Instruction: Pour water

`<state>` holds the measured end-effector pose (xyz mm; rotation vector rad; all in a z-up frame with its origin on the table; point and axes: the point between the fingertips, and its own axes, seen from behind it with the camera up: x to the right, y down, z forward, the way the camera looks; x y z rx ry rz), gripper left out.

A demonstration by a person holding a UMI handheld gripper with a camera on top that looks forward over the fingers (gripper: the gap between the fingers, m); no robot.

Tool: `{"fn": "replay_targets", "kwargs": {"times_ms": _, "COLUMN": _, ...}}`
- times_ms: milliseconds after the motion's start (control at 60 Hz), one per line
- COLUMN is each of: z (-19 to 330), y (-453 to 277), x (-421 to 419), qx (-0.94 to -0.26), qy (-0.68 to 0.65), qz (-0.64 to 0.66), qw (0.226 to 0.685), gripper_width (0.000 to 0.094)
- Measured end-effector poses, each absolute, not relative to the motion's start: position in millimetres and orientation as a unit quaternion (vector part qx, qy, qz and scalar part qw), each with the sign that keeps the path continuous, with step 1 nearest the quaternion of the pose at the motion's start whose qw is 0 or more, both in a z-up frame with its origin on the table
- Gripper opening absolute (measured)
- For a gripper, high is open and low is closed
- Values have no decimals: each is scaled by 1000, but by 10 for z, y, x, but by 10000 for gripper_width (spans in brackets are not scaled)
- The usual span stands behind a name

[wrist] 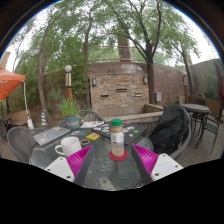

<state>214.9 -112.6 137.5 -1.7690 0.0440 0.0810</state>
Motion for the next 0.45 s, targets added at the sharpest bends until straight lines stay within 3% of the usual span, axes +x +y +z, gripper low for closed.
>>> {"fn": "replay_targets", "kwargs": {"times_ms": 217, "z": 1613, "y": -2009, "x": 1888, "qx": -770, "qy": 16, "qz": 66, "qw": 634, "gripper_width": 831}}
{"fn": "replay_targets", "kwargs": {"times_ms": 450, "z": 1676, "y": -2411, "x": 1921, "qx": -765, "qy": 20, "qz": 66, "qw": 641, "gripper_width": 830}}
